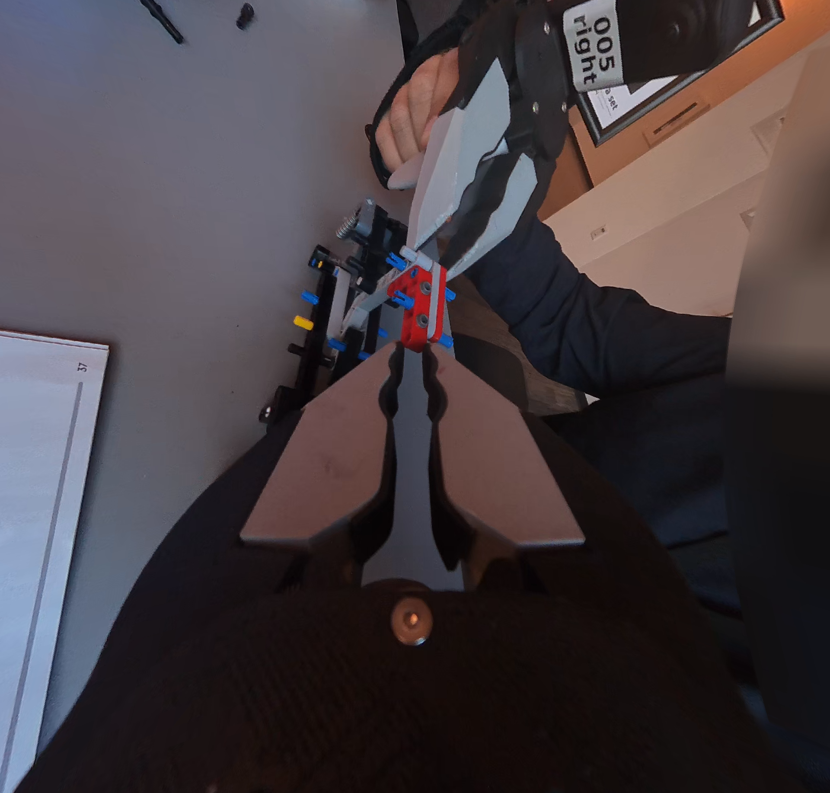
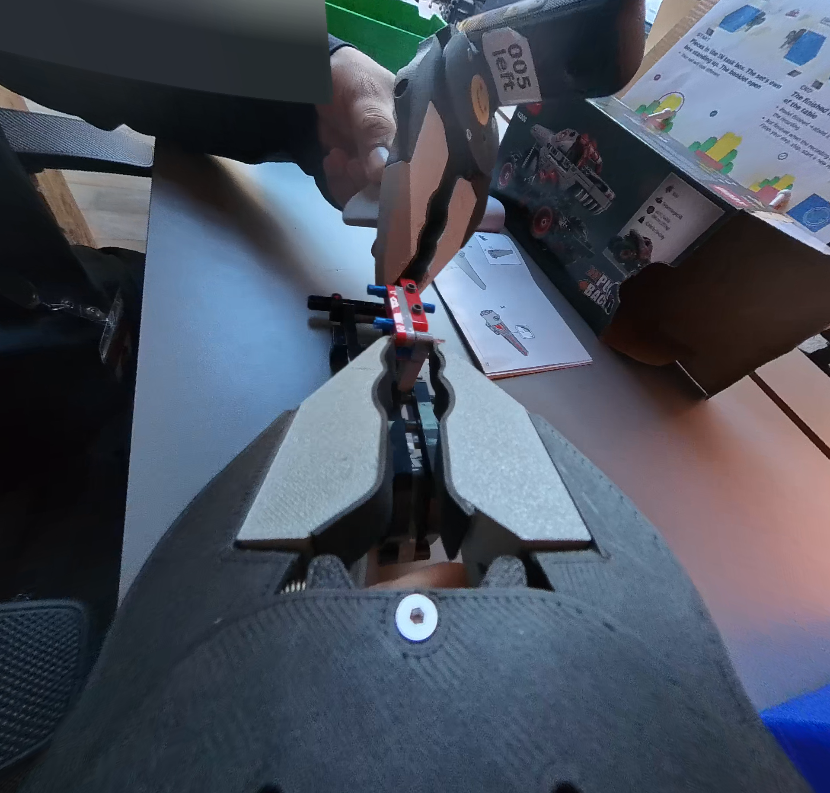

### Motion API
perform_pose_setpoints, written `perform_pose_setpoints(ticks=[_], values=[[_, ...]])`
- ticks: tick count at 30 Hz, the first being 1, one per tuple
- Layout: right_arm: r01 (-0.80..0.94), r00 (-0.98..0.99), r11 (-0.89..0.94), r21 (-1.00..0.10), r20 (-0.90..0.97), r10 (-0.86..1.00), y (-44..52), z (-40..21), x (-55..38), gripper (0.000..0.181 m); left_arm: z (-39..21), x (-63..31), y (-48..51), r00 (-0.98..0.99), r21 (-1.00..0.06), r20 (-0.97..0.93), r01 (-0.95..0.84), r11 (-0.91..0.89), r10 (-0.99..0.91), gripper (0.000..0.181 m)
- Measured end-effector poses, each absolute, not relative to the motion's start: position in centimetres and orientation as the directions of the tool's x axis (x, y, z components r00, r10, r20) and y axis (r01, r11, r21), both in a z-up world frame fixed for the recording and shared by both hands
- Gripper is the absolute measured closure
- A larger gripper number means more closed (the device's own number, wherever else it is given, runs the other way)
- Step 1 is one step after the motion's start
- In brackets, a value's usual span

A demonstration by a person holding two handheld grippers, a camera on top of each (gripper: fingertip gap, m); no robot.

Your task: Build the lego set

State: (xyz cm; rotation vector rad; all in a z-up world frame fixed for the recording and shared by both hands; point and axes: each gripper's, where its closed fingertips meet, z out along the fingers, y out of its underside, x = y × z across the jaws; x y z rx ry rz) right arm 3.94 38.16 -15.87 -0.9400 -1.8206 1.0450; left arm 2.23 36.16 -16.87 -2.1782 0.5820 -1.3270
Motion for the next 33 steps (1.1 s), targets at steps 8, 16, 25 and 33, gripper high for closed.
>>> perform_pose_setpoints(ticks=[8,16,25,33], values=[[0.209,-0.378,0.355,-0.911,0.260,0.888,38.2,-15.9,3.8,0.169,-16.9,2.2,36.3,0.418,-0.627,0.686,-0.078,-0.775,-0.596,0.176],[0.199,-0.381,0.367,-0.909,0.273,0.883,38.0,-15.9,4.1,0.170,-16.9,2.3,36.1,0.413,-0.628,0.687,-0.077,-0.774,-0.598,0.176],[0.208,-0.352,0.310,-0.928,0.225,0.909,38.4,-15.8,3.9,0.170,-15.9,1.2,36.4,0.396,-0.638,0.708,0.004,-0.770,-0.585,0.169],[0.139,-0.268,0.226,-0.964,0.184,0.946,39.0,-12.6,5.9,0.154,-13.4,-0.4,35.0,0.480,-0.712,0.625,0.027,-0.702,-0.615,0.168]])
